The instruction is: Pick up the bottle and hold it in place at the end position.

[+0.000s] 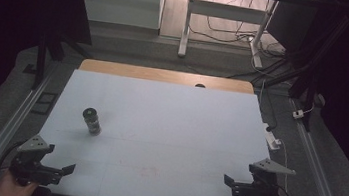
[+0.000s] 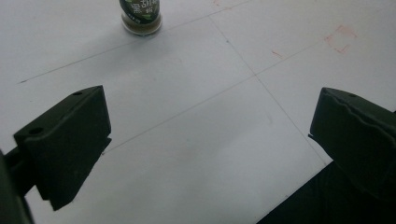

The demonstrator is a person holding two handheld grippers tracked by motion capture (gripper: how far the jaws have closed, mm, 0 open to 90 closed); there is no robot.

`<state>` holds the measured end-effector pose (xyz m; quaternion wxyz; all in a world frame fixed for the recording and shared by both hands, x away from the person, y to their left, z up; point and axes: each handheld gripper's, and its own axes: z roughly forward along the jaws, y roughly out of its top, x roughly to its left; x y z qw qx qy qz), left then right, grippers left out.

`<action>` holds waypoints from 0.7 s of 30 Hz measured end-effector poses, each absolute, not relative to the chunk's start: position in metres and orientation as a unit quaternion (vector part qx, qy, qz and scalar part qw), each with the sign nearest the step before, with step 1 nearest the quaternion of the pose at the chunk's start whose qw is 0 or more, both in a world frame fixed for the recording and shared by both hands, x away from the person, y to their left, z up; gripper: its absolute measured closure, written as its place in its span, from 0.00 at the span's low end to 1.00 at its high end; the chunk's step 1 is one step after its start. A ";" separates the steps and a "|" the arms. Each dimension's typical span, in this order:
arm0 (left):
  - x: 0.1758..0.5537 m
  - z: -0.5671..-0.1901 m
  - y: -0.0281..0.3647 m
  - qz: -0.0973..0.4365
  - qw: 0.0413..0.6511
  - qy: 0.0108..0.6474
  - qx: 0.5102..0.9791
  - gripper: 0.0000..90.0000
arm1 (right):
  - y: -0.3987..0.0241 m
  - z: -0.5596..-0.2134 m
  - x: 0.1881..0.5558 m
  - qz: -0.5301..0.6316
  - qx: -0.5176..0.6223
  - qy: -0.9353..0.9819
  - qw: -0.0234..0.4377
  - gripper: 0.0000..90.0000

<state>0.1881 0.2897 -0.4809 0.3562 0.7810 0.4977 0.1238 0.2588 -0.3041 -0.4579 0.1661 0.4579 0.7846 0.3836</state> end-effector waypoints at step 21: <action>0.189 -0.481 0.291 0.112 0.360 0.496 0.782 0.00 | -0.301 -0.460 0.262 0.370 0.454 0.796 0.153 0.00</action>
